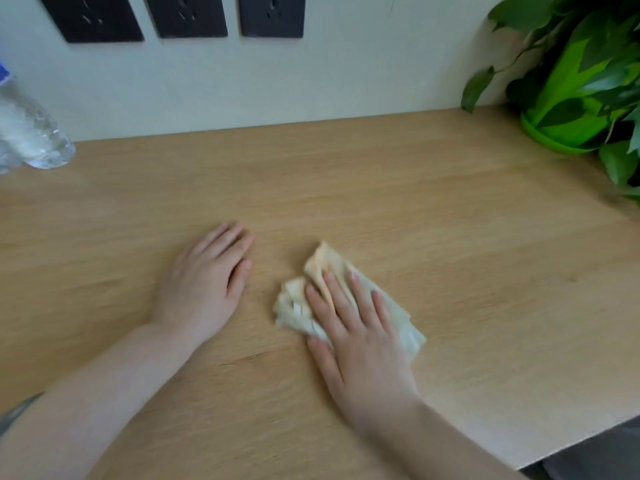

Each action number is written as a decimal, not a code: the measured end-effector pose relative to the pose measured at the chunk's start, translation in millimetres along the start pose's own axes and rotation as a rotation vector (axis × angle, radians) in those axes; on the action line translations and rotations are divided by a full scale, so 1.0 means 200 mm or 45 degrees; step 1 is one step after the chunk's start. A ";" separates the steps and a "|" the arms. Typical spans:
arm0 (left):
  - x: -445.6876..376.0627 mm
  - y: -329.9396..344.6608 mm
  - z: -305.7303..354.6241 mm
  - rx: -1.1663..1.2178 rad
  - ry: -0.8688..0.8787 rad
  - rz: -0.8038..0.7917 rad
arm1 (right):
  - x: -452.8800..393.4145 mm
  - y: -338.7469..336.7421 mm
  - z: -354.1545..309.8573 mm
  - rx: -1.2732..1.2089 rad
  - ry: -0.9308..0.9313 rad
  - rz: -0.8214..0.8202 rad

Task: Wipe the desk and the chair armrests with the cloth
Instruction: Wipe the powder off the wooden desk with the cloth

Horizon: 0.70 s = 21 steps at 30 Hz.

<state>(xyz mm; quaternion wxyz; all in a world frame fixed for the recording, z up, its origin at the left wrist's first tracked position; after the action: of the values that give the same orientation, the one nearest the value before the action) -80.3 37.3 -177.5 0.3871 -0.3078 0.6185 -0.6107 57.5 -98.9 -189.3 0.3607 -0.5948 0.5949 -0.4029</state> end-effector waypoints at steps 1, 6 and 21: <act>0.02 0.00 0.01 0.013 -0.021 -0.023 | 0.11 0.00 0.00 -0.001 -0.044 -0.030; 0.17 0.03 0.06 0.020 -0.017 -0.086 | 0.28 -0.19 0.38 0.095 0.192 0.009; 0.18 0.04 0.07 -0.047 -0.048 -0.091 | -0.39 -0.01 0.02 -0.056 0.102 0.023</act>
<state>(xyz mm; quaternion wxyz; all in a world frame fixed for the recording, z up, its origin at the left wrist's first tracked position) -86.4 -0.5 -188.1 0.3708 -0.3482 0.6110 -0.6066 64.8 -21.0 -194.1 0.3269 -0.5806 0.6229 -0.4099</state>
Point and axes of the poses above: each hand's wrist, its own x-axis away from the middle knuckle, its own y-axis out of the palm, z = x × y, the point moved 8 cm from there along -x, towards the middle knuckle, and after that the axes turned 14 degrees about -x, right-handed, at the moved point
